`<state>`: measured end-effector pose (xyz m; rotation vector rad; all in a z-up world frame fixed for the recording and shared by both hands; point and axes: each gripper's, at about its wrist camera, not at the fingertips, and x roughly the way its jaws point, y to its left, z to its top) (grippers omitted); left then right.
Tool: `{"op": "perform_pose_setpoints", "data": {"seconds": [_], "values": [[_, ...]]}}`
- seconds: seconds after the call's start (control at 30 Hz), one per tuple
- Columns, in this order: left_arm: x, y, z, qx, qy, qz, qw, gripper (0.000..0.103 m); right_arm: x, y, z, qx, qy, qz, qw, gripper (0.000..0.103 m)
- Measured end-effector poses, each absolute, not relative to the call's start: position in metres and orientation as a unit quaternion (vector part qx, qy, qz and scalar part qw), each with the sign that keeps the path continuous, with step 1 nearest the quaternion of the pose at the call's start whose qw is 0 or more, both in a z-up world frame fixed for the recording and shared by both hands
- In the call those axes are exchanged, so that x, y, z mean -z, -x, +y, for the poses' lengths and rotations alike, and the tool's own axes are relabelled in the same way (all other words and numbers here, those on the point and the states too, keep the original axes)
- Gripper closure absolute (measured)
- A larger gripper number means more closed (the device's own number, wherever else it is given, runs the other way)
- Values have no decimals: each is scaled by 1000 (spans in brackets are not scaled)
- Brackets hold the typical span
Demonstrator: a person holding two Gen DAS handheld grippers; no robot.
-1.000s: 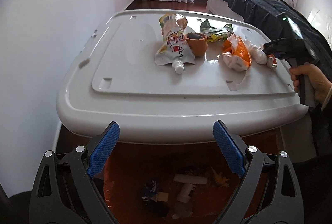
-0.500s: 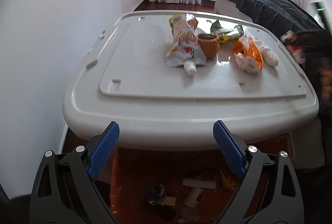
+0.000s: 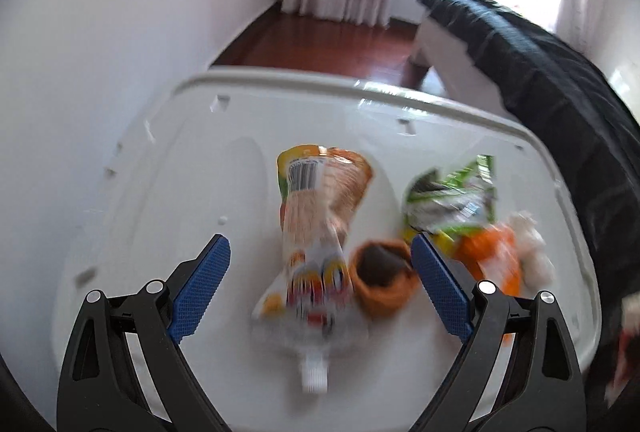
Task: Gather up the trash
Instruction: 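Grasp the orange-white drink pouch with the left gripper while the right gripper holds the red bag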
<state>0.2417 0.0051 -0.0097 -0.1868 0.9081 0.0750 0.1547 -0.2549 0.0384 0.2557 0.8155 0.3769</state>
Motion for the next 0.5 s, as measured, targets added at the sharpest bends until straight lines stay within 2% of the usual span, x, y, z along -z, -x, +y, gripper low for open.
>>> {"op": "perform_pose_setpoints", "data": {"seconds": [0.2, 0.23, 0.27, 0.3, 0.33, 0.4, 0.5], "values": [[55, -284, 13, -76, 50, 507, 857, 14, -44, -163, -260, -192, -136, 386, 892, 78], [58, -282, 13, -80, 39, 503, 860, 17, -44, -165, -262, -192, -140, 387, 891, 78], [60, -280, 15, -79, 35, 498, 863, 32, -44, -167, -264, -190, -142, 387, 891, 78], [61, -277, 16, -82, 34, 491, 867, 39, -45, -169, -265, -189, -143, 387, 891, 78], [60, -274, 18, -86, 22, 479, 873, 59, -45, -170, -266, -189, -147, 386, 891, 78], [58, -269, 21, -72, 18, 469, 880, 68, -44, -172, -268, -187, -154, 387, 890, 78], [52, -258, 24, -62, 16, 456, 888, 70, -42, -173, -267, -185, -151, 392, 889, 78]]}}
